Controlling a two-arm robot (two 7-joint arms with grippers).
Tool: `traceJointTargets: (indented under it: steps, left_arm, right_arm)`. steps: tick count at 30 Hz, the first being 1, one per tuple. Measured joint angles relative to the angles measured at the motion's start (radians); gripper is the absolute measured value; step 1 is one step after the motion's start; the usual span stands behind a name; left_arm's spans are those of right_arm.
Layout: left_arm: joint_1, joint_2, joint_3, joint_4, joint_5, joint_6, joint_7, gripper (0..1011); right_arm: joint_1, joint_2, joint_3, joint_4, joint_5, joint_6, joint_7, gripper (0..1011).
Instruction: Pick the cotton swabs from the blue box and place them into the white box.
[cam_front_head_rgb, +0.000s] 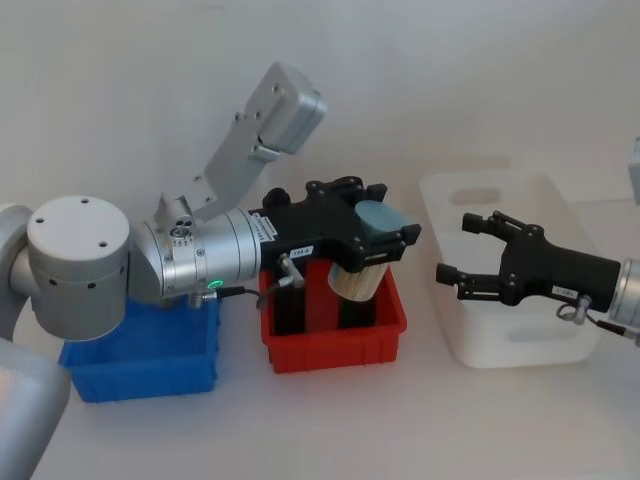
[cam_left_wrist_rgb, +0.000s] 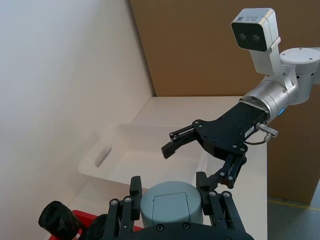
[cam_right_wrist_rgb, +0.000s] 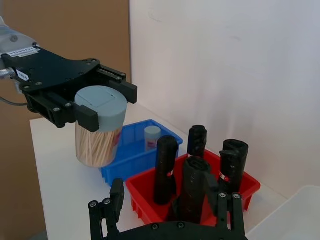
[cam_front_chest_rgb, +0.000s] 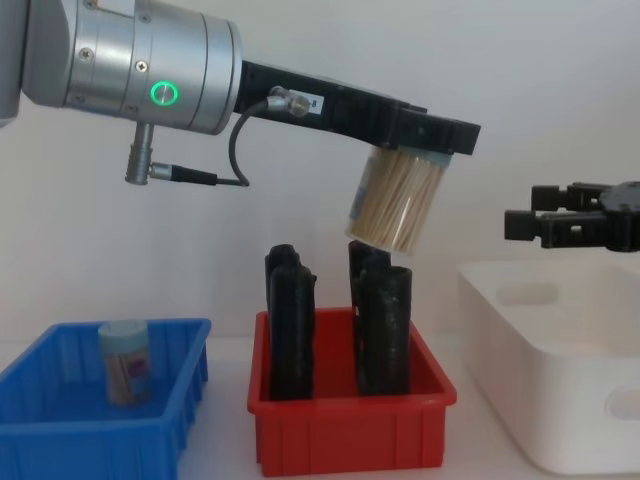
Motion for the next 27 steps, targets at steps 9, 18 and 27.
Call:
traceJointTargets:
  steps: [9,18,27]
  left_arm:
    - [0.0,0.0,0.0,0.0,0.0,0.0,0.0,670]
    - [0.0,0.0,0.0,0.0,0.0,0.0,0.0,670]
    - [0.0,0.0,0.0,0.0,0.0,0.0,0.0,670]
  right_arm:
    - [0.019,-0.015,-0.018,0.021,0.048,-0.009,0.038,1001]
    - [0.054,-0.037,-0.043,0.064,0.084,-0.014,0.08,1001]
    - [0.089,-0.061,-0.069,0.109,0.106,-0.012,0.11,1002]
